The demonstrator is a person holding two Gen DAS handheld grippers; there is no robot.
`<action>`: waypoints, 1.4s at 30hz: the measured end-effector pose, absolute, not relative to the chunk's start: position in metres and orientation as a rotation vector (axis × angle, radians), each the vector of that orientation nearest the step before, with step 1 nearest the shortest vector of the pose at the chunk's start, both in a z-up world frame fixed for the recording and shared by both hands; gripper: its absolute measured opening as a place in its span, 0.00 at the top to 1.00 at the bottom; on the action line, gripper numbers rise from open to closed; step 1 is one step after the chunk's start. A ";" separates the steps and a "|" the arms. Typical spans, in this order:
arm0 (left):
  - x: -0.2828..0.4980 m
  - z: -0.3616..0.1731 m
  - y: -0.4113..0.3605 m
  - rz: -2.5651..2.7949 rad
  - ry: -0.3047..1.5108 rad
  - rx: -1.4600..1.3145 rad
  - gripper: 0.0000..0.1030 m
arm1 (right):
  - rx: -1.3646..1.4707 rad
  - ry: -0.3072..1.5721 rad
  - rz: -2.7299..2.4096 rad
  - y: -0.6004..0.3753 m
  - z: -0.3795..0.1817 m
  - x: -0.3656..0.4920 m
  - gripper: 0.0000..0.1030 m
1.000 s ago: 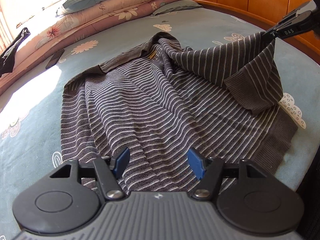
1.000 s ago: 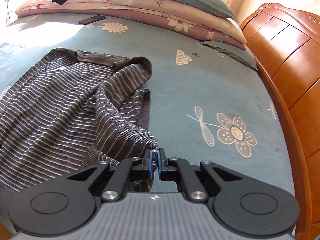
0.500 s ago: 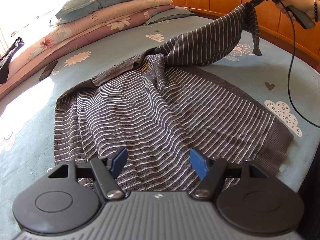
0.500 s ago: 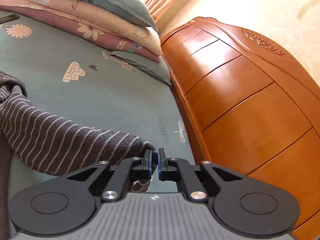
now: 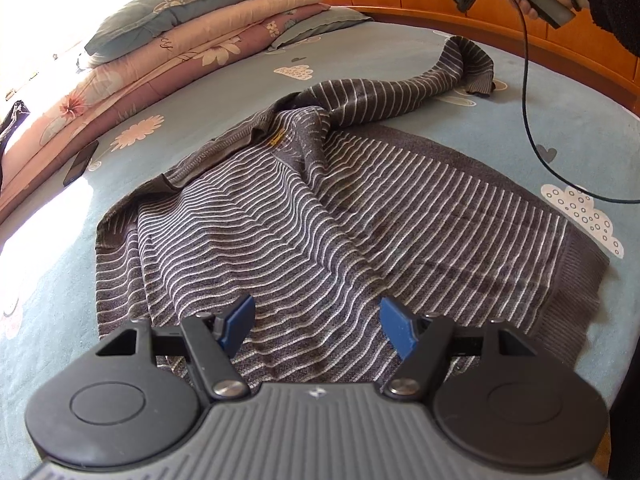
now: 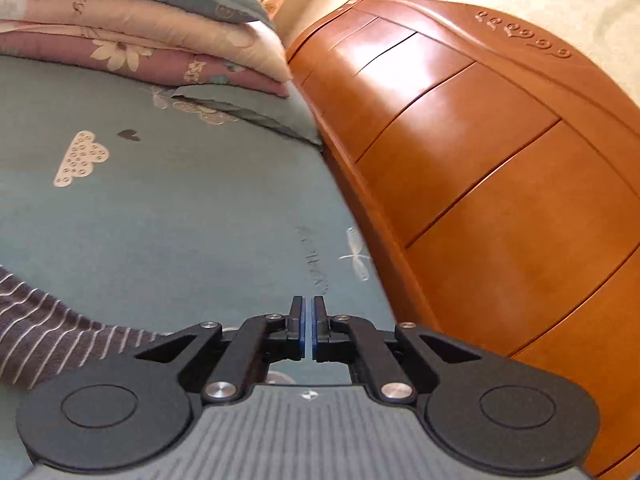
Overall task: Fold clothes
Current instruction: 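Pull the held sleeve outward from the sweater body with the right gripper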
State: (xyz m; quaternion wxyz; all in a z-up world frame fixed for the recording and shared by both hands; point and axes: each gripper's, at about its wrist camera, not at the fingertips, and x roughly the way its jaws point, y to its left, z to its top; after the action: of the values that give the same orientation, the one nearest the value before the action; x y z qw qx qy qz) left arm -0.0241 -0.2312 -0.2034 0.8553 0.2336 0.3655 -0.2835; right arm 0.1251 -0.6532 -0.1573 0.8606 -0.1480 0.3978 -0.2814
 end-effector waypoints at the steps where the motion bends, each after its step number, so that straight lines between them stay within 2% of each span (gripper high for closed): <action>1: -0.024 -0.204 -0.232 -0.594 0.768 0.492 0.32 | -0.270 0.860 -0.530 -0.644 -0.166 0.122 0.95; 5: -0.029 -0.200 -0.236 -0.607 0.761 0.492 0.32 | -0.175 0.906 -0.324 -0.605 -0.185 0.109 0.91; 10: -0.036 -0.197 -0.237 -0.619 0.761 0.480 0.32 | -0.215 0.883 -0.137 -0.553 -0.188 0.103 0.58; 16: -0.035 -0.198 -0.236 -0.627 0.746 0.494 0.32 | -0.093 0.896 -0.069 -0.550 -0.206 0.123 0.55; 19: -0.030 -0.198 -0.235 -0.627 0.738 0.487 0.32 | -0.016 0.864 -0.052 -0.558 -0.215 0.138 0.48; 26: -0.015 -0.203 -0.231 -0.638 0.733 0.459 0.31 | 0.017 0.826 0.056 -0.543 -0.217 0.190 0.39; 29: -0.009 -0.209 -0.229 -0.634 0.743 0.455 0.31 | -0.069 0.903 0.088 -0.525 -0.232 0.212 0.40; 30: -0.007 -0.210 -0.228 -0.633 0.744 0.453 0.31 | -0.115 0.942 0.079 -0.519 -0.239 0.217 0.58; 31: -0.006 -0.211 -0.227 -0.633 0.745 0.451 0.31 | -0.144 0.952 0.090 -0.513 -0.243 0.220 0.89; 39: -0.003 -0.214 -0.222 -0.643 0.732 0.432 0.31 | -0.280 0.772 -0.156 -0.508 -0.226 0.254 0.92; 42: -0.003 -0.214 -0.220 -0.631 0.731 0.437 0.31 | -0.296 0.809 -0.212 -0.503 -0.240 0.271 0.89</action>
State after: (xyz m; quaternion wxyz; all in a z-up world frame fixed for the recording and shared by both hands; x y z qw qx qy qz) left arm -0.0034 -0.2197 -0.2138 0.8629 0.2082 0.3487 -0.3008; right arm 0.2714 -0.5032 -0.2397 0.9033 -0.1431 0.3913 -0.1026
